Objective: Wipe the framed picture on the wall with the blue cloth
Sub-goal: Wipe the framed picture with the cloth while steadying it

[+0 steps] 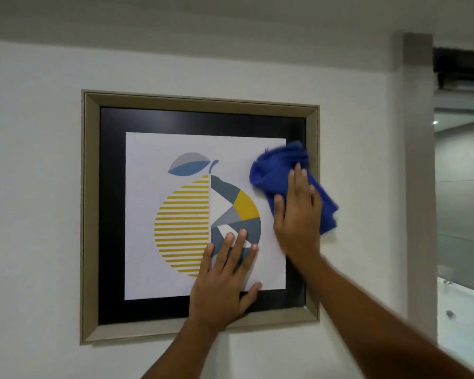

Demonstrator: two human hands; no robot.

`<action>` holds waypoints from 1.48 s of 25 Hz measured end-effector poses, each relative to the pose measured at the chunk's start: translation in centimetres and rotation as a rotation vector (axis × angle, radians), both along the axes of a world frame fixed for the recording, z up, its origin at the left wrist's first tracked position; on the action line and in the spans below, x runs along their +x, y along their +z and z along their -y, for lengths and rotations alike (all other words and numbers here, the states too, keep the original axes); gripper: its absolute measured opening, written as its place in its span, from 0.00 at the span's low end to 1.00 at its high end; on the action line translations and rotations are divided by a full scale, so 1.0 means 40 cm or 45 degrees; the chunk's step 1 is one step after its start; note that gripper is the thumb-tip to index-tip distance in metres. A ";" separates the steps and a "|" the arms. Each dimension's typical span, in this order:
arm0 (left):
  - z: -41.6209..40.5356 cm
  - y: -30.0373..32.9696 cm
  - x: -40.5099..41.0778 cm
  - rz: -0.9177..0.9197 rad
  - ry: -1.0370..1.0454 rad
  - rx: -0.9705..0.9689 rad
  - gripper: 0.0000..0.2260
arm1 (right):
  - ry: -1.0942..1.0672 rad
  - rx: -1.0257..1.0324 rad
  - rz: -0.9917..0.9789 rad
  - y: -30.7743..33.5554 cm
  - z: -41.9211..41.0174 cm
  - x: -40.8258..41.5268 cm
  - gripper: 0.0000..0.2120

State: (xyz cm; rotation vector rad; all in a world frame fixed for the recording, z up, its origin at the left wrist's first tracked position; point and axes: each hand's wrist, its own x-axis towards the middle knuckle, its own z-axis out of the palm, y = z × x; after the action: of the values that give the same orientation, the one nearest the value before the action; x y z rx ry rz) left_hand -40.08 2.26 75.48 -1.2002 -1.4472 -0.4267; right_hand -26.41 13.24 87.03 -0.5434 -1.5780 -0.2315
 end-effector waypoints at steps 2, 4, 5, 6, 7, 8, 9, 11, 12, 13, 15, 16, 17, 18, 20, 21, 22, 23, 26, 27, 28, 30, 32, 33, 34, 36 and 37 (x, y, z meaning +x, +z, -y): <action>0.001 -0.003 -0.001 -0.001 -0.009 -0.002 0.34 | 0.011 -0.032 -0.062 -0.208 0.025 -0.018 0.26; -0.002 -0.001 -0.003 -0.004 0.003 0.007 0.34 | 0.093 -0.130 -0.104 -0.352 0.046 -0.030 0.27; -0.003 0.000 -0.003 -0.002 0.000 0.011 0.34 | 0.152 -0.167 -0.112 -0.390 0.053 -0.035 0.28; -0.004 -0.001 0.000 -0.004 -0.008 0.022 0.34 | 0.206 -0.188 -0.137 -0.405 0.062 -0.042 0.28; -0.004 0.007 -0.005 -0.020 -0.004 0.039 0.34 | 0.277 -0.250 -0.176 -0.388 0.076 -0.056 0.29; -0.007 0.002 0.006 -0.020 -0.006 0.053 0.33 | 0.323 -0.340 -0.195 -0.374 0.092 -0.054 0.30; -0.006 0.001 0.007 -0.028 -0.014 0.078 0.33 | 0.369 -0.397 -0.191 -0.356 0.110 -0.061 0.30; -0.004 -0.005 0.000 -0.032 -0.024 0.083 0.32 | 0.437 -0.399 -0.148 -0.365 0.118 -0.061 0.30; -0.008 -0.004 -0.003 -0.040 -0.018 0.075 0.33 | 0.466 -0.358 -0.105 -0.374 0.104 -0.046 0.30; -0.010 -0.003 -0.007 -0.048 -0.007 0.067 0.33 | 0.491 -0.306 -0.057 -0.383 0.083 -0.028 0.30; -0.013 -0.005 -0.009 -0.051 -0.007 0.081 0.33 | 0.516 -0.262 0.038 -0.399 0.039 0.010 0.27; -0.012 -0.007 -0.007 -0.048 -0.014 0.079 0.34 | 0.523 -0.269 0.072 -0.404 0.027 0.020 0.27; -0.009 -0.007 -0.007 -0.054 -0.020 0.076 0.34 | 0.534 -0.275 0.084 -0.403 0.024 0.023 0.27; -0.007 -0.005 -0.009 -0.057 -0.025 0.076 0.34 | 0.550 -0.272 0.074 -0.391 0.025 0.020 0.27; -0.007 -0.001 -0.008 -0.053 -0.027 0.088 0.35 | 0.585 -0.219 0.048 -0.331 0.026 0.015 0.27; -0.006 -0.002 -0.009 -0.055 -0.027 0.090 0.35 | 0.613 -0.171 0.032 -0.281 0.020 0.012 0.27; -0.007 -0.004 -0.010 -0.062 -0.030 0.089 0.35 | 0.650 -0.134 0.013 -0.216 0.012 0.011 0.26; -0.007 -0.005 -0.012 -0.071 -0.029 0.089 0.34 | 0.697 -0.118 -0.011 -0.137 0.007 0.011 0.26; -0.007 -0.005 -0.010 -0.076 -0.028 0.104 0.33 | 0.760 -0.062 -0.072 0.111 -0.007 0.017 0.26; -0.007 -0.008 -0.009 -0.077 -0.040 0.107 0.33 | 0.750 -0.036 -0.083 0.162 -0.011 0.015 0.25; -0.007 -0.009 -0.007 -0.076 -0.043 0.110 0.33 | 0.748 -0.008 -0.093 0.189 -0.014 0.012 0.24; -0.007 -0.005 -0.007 -0.071 -0.027 0.108 0.33 | 0.740 0.019 -0.121 0.157 -0.014 0.007 0.24; -0.002 -0.005 -0.008 -0.073 -0.006 0.101 0.33 | 0.701 0.000 -0.125 0.021 -0.002 0.003 0.25; 0.000 -0.004 -0.005 -0.066 -0.003 0.092 0.33 | 0.680 -0.022 -0.114 -0.074 0.006 0.003 0.26; 0.002 0.000 -0.002 -0.057 -0.007 0.087 0.33 | 0.647 -0.050 -0.099 -0.175 0.014 0.001 0.27; -0.002 0.000 -0.001 -0.018 -0.039 0.082 0.33 | 0.579 -0.093 -0.060 -0.352 0.025 0.003 0.28; -0.002 -0.001 -0.002 0.002 -0.052 0.068 0.33 | 0.555 -0.096 -0.053 -0.405 0.026 0.004 0.28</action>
State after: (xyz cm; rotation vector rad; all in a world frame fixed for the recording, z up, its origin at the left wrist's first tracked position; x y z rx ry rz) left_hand -40.18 2.35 75.43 -1.1887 -1.4060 -0.4914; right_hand -26.24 12.19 70.82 -0.2487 -1.6273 0.1687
